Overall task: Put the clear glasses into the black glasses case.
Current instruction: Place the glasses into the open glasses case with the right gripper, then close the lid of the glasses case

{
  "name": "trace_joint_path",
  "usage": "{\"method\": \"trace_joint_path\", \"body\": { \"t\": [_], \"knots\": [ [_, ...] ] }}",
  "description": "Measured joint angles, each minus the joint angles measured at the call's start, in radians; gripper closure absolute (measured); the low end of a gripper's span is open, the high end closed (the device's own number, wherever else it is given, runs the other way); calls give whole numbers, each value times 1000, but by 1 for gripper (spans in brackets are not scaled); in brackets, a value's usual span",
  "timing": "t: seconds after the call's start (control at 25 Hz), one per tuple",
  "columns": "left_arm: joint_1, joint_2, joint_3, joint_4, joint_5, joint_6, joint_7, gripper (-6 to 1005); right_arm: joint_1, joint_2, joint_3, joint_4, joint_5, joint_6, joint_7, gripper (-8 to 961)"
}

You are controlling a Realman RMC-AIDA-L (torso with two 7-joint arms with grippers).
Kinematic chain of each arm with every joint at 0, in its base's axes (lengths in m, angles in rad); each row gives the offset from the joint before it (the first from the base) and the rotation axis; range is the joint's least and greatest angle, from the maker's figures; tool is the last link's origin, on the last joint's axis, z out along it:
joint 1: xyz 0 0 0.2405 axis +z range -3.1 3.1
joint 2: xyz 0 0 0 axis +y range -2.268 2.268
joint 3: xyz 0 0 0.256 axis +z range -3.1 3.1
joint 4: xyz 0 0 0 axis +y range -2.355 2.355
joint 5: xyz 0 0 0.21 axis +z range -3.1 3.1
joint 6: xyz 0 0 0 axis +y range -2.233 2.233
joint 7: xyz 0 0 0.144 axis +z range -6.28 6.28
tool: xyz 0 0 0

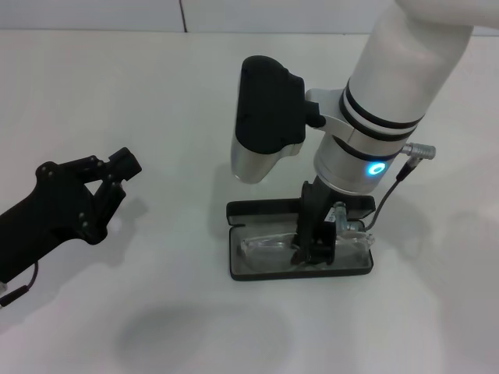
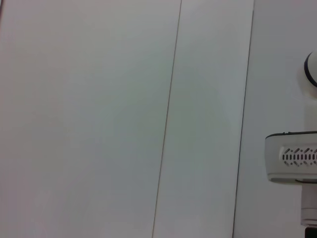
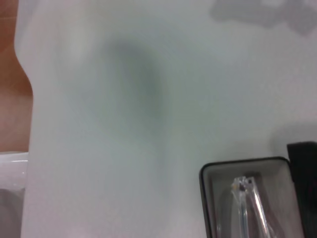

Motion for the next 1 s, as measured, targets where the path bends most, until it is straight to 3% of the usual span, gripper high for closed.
{"method": "trace_joint_path", "body": {
  "t": [0.36,0.8,1.0],
  "knots": [
    [0,1,0,0,-3,5,0,930,-26,0,1,-100,-20,-34,23,783],
    [-2,2,-23,2,-7,35,-3,929,-112,0,7,-254,-79,-70,38,783],
    [-2,2,-39,2,-8,48,-9,929,-193,-1,9,-382,-79,-87,36,783]
  ]
}}
